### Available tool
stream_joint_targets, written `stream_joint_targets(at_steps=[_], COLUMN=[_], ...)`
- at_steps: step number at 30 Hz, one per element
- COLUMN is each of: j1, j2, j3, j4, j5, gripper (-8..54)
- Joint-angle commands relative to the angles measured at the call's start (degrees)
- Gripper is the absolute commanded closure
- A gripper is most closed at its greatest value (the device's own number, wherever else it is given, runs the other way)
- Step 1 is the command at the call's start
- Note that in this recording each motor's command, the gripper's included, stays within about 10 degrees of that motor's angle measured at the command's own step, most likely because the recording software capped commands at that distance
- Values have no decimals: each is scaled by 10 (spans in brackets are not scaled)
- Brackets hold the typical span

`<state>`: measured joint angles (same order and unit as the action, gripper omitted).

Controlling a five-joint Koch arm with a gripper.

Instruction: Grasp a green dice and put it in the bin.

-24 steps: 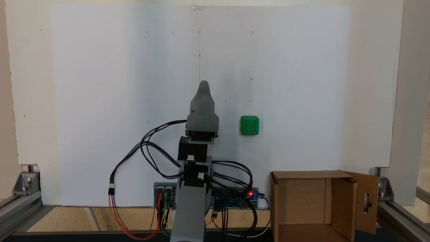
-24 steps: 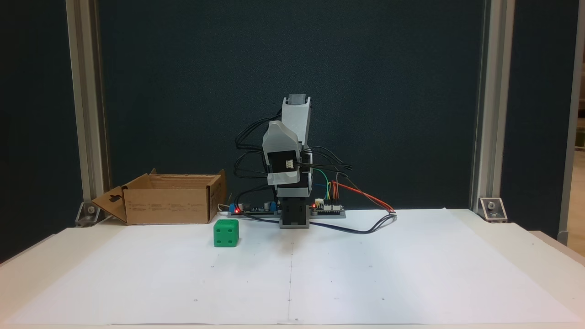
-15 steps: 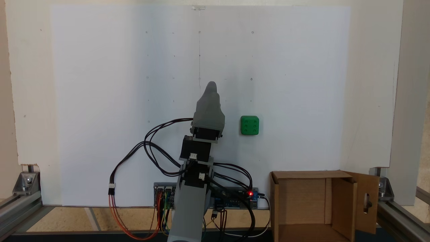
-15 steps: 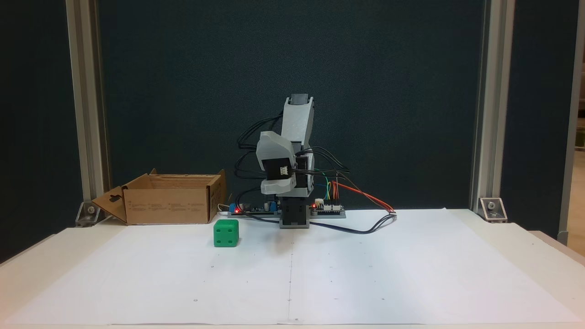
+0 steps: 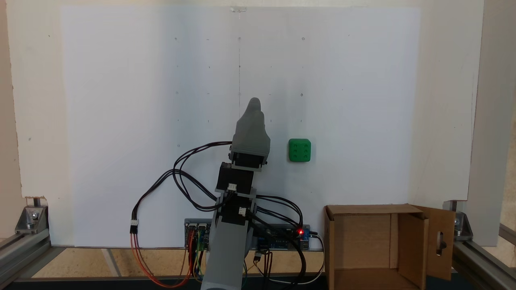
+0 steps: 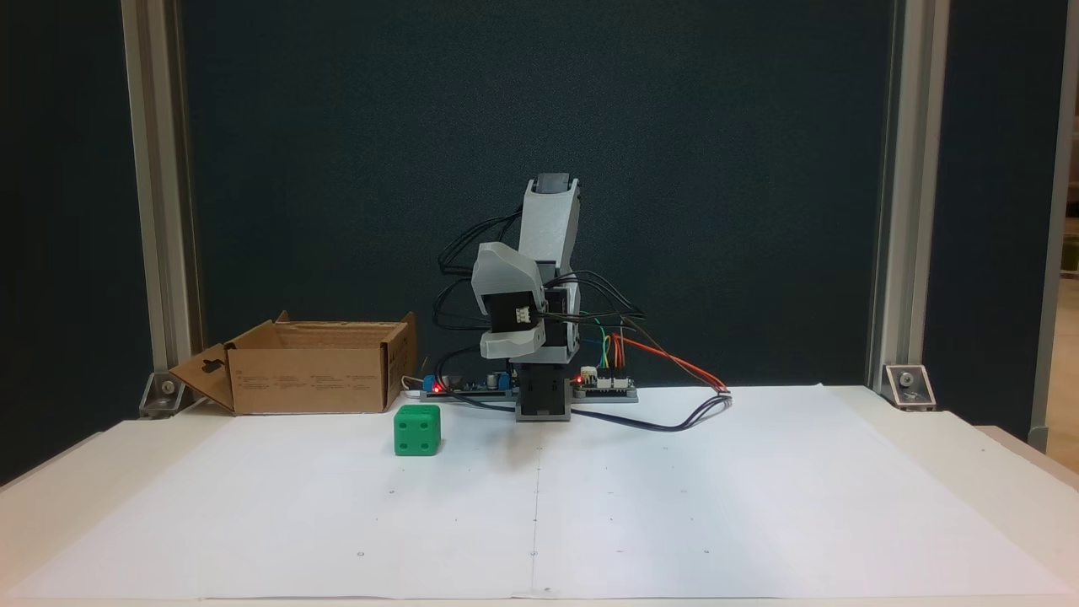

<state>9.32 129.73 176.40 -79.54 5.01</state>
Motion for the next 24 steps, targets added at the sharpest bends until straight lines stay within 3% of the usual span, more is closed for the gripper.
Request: stream_joint_targets(at_steps=[1,24], j1=[2,-2], j2=[58,59], j3=[27,27], j4=[-36,-40], j5=[5,5], gripper=[4,4])
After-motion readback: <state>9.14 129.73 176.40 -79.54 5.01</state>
